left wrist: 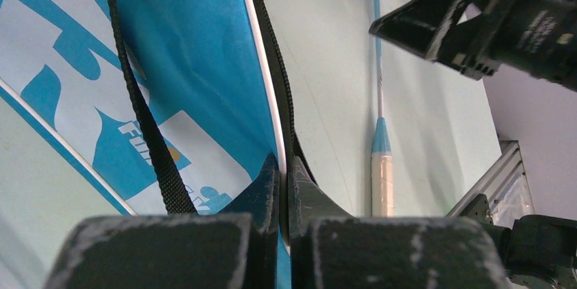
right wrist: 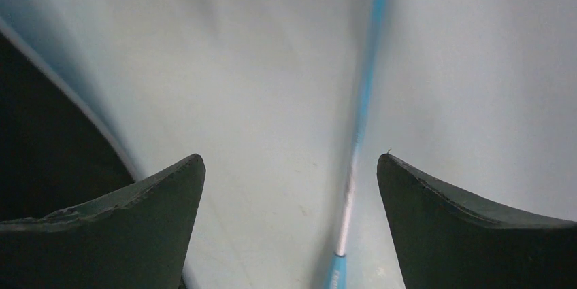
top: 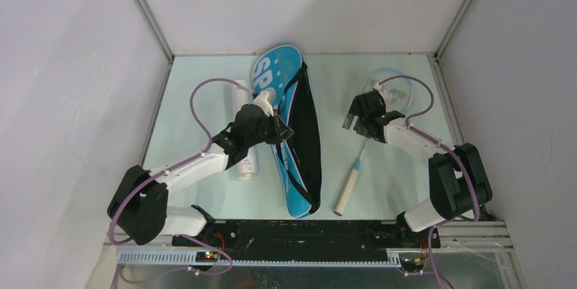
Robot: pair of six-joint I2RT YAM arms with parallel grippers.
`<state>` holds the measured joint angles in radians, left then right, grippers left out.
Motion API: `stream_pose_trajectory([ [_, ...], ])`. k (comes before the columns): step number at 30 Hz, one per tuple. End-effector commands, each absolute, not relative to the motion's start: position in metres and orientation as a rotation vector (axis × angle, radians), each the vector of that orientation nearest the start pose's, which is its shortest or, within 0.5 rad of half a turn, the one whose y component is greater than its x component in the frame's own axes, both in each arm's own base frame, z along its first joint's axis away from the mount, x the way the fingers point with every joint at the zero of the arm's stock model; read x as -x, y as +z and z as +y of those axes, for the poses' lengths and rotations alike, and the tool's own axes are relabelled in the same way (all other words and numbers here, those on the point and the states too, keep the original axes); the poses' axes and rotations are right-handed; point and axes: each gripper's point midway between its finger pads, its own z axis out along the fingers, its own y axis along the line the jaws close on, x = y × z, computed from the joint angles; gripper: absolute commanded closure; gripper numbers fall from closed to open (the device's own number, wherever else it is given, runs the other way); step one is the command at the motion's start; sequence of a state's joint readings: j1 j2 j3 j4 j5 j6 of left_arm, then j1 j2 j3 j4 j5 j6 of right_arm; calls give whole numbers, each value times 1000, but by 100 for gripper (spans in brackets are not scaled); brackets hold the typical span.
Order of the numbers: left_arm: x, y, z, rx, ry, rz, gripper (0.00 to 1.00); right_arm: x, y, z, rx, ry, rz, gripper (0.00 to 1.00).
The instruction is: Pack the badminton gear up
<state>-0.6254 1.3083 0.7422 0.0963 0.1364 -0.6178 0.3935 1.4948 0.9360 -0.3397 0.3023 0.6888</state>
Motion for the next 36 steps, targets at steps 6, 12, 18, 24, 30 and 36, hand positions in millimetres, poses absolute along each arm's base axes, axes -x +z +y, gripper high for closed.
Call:
stream_pose_trajectory([
  [6,-297,184,-274,-160,-943,2010,100,-322,24,92,-721,-13,2510,4],
  [12,-299,185,-274,-160,-941,2008,100,-304,5,90,-780,1,2540,23],
  [18,-300,188,-276,-163,-949,2002,100,-295,4,89,-783,38,2550,55],
  [24,-300,186,-274,-159,-941,2005,100,-298,7,87,-742,53,2537,90],
  [30,-303,186,-269,-148,-914,1996,100,-310,45,82,-559,33,2436,100],
  [36,-314,188,-267,-139,-886,1983,100,-299,95,89,-221,-2,2348,100],
])
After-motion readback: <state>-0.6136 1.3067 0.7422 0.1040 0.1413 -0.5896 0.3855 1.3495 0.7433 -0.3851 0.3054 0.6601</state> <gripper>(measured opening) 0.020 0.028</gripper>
